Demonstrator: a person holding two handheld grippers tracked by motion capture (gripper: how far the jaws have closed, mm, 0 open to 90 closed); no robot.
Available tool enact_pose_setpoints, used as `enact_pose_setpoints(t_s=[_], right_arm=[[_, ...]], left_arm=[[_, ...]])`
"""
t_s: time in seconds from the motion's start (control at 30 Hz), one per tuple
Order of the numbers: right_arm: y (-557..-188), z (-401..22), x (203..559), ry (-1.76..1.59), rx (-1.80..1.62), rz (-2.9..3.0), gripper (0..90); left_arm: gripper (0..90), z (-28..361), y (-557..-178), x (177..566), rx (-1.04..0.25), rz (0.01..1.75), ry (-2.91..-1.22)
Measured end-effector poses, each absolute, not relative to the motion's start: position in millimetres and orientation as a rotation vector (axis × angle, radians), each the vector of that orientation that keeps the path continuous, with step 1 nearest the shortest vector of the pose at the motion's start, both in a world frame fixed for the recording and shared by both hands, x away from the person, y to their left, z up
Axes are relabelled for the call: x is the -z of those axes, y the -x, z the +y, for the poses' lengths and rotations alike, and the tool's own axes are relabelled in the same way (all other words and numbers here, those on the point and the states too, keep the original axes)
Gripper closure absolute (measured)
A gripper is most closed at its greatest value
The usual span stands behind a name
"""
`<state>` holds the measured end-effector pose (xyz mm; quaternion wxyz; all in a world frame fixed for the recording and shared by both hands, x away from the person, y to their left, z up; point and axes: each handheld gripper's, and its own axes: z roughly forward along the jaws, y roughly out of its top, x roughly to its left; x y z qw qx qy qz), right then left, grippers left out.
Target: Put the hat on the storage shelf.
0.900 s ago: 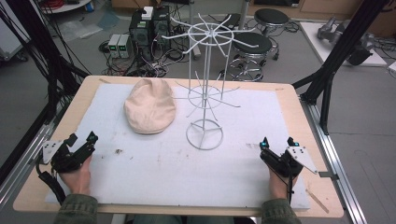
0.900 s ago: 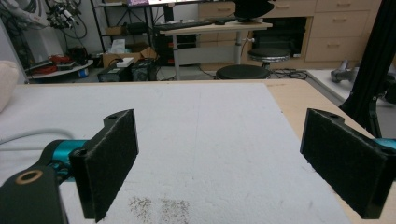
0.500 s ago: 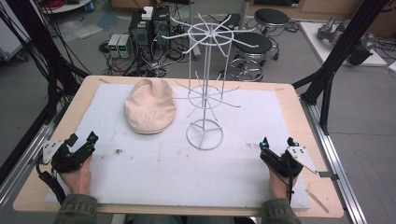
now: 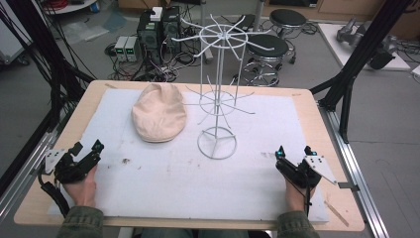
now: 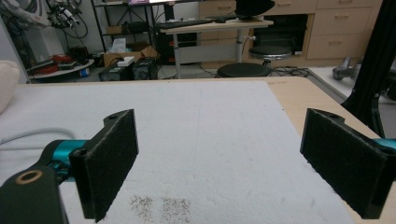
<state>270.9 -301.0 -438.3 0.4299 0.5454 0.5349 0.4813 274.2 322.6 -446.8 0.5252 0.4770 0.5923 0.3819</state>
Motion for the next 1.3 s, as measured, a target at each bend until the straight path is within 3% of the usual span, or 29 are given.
enact_pose_setpoints(t_s=[1.3], right_arm=[[-272.3,-302.2,439.9,-1.392,-1.216,1.335,10.2]], left_arm=[[26.3,322.2,-274.7,447.2,-0.912,1.415,-1.151]])
